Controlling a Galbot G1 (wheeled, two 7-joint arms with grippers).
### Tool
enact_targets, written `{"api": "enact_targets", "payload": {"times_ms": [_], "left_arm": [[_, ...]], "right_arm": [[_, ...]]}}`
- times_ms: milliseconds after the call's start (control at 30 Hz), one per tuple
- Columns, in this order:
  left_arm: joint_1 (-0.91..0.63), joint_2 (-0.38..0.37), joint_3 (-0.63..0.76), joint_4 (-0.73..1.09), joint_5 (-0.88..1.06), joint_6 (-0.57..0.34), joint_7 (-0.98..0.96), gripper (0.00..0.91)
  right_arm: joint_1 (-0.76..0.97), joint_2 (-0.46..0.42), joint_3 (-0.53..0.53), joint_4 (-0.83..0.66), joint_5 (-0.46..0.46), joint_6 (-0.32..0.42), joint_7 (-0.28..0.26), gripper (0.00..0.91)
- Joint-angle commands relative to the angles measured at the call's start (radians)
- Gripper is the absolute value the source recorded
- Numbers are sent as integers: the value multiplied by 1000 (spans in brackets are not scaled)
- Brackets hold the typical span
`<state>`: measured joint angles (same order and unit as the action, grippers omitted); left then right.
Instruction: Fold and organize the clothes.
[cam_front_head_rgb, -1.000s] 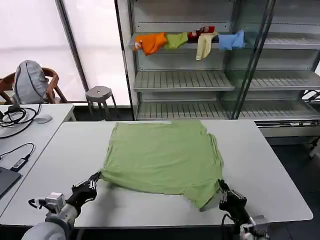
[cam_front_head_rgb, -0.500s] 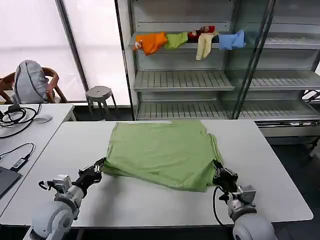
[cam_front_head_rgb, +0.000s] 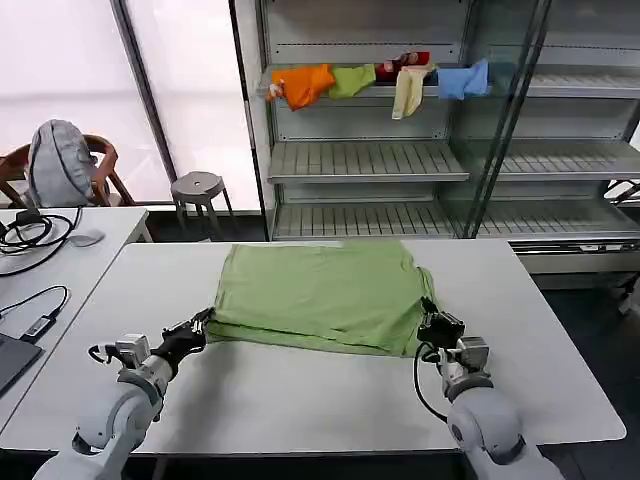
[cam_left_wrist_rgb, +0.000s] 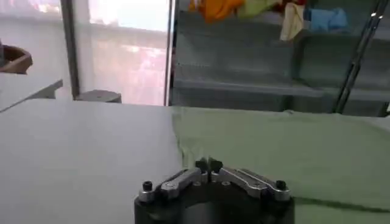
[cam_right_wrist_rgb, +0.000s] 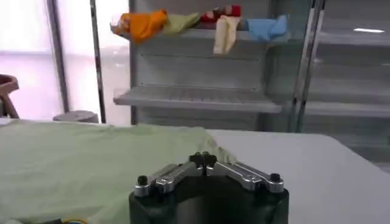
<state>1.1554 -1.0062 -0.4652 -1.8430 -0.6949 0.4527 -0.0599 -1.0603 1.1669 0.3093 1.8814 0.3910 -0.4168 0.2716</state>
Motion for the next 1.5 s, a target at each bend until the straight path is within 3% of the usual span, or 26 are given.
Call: {"api": "enact_targets", "payload": {"times_ms": [33, 1133, 1167, 1200, 1500], "left_arm": [[-34, 4, 10, 44, -4, -9, 18, 10], [-140, 23, 93, 174, 24, -39, 62, 10], [-141, 22, 92, 177, 24, -39, 63, 111], [-143, 23, 92, 181, 24, -39, 64, 907], [-117, 28, 66, 151, 32, -56, 67, 907]], "right_arm": [[71, 6, -10, -67, -5, -1, 4, 0], [146, 19, -30, -185, -44, 33, -33, 10], [148, 19, -30, -189, -46, 32, -36, 302], [152, 20, -32, -195, -49, 32, -38, 907], [149, 27, -28, -218, -80, -5, -41, 907]]}}
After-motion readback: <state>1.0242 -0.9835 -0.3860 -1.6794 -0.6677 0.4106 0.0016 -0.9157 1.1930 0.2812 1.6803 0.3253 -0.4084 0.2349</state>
